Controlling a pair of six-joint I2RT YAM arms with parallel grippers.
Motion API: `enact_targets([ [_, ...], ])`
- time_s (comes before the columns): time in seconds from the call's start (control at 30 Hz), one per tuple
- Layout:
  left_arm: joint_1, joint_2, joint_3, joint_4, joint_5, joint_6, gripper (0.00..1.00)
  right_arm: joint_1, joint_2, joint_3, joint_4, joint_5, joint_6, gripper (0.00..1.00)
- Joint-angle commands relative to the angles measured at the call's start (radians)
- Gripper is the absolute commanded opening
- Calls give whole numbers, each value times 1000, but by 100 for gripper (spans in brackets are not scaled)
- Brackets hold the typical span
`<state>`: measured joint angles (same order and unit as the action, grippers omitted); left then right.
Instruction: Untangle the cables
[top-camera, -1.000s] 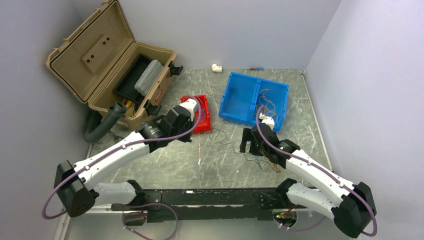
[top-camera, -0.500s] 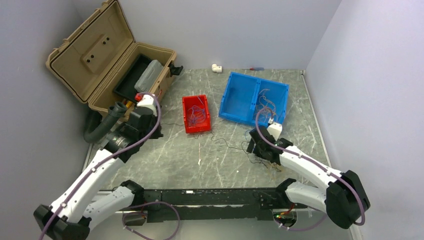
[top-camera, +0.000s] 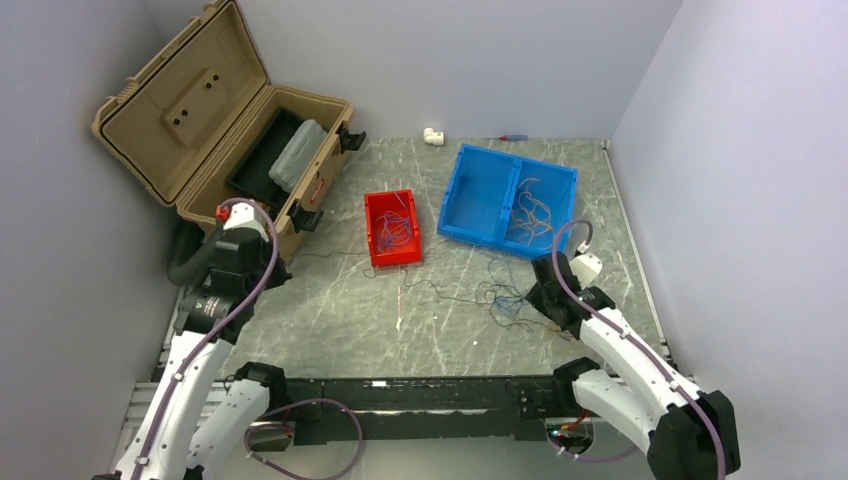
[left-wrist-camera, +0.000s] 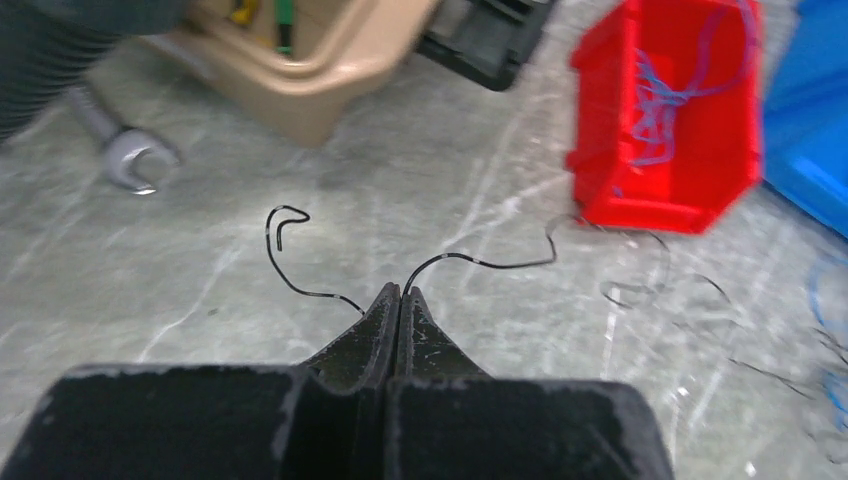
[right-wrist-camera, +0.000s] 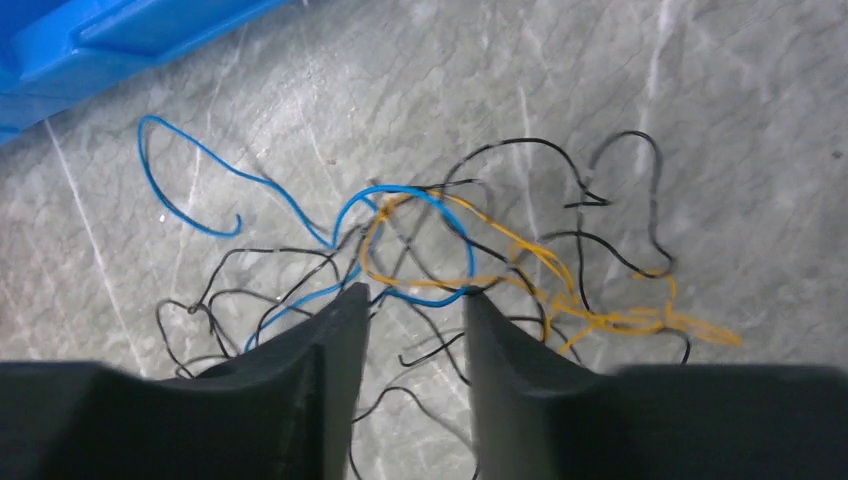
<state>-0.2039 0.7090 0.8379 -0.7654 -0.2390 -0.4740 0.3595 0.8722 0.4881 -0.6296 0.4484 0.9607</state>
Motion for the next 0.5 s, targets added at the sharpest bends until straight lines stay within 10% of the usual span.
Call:
enact_targets([
  [0.0, 4, -7, -53, 169, 323, 76, 0, -4, 26, 9, 64, -84, -90, 27],
  [0.17, 1, 22, -112, 277, 556, 64, 0, -4, 24, 29, 75, -116, -133, 19],
  [0.37, -45, 63, -108, 261, 542, 84, 0, -2, -4, 62, 138, -275, -318, 67],
  [0.47, -98, 90, -100, 256, 511, 82, 0, 1, 31, 72, 137, -305, -333, 74],
])
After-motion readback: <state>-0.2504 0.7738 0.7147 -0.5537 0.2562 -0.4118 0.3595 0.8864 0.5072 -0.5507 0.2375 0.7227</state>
